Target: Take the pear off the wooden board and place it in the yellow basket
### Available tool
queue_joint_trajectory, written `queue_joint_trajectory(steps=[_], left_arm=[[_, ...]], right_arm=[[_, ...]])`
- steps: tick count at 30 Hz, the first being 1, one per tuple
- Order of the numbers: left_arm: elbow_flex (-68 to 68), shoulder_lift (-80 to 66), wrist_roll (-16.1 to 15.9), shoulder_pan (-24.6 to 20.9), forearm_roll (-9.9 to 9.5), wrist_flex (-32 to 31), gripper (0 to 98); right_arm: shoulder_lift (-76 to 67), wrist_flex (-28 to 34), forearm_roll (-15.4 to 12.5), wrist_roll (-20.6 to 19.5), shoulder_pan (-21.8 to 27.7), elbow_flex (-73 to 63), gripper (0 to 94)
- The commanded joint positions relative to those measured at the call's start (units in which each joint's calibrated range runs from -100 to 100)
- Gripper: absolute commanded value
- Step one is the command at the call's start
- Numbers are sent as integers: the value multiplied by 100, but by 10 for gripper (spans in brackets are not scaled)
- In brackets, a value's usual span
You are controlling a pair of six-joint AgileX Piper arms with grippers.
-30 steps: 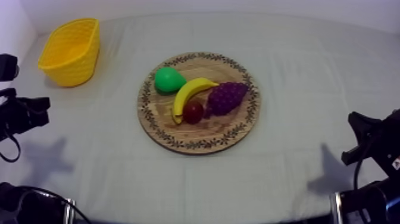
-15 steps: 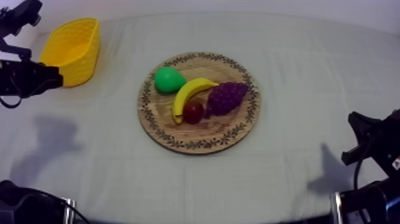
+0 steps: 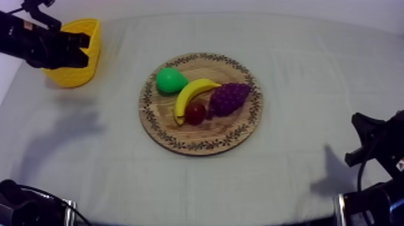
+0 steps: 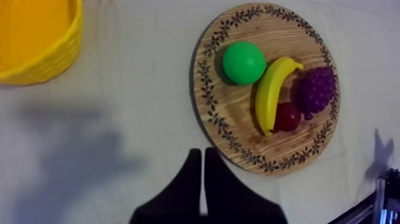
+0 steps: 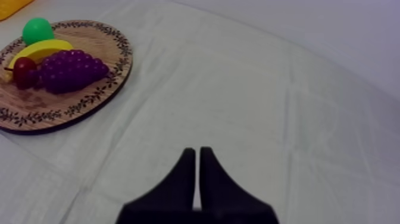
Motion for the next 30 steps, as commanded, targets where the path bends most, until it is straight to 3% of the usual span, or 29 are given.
queue_joint_trajectory(steps=[1,14,30], left_arm=[[-343,365,149,103,-51,64,0],[-2277,2452,731,612,-231,776,0],[-3966,3804,507,758,-304,1029,0]], right_arm=[[-4,4,-1,-1,-3,-5,4],[-4,4,-1,-1,-3,-5,4],[-4,4,-1,-1,-3,-5,4]])
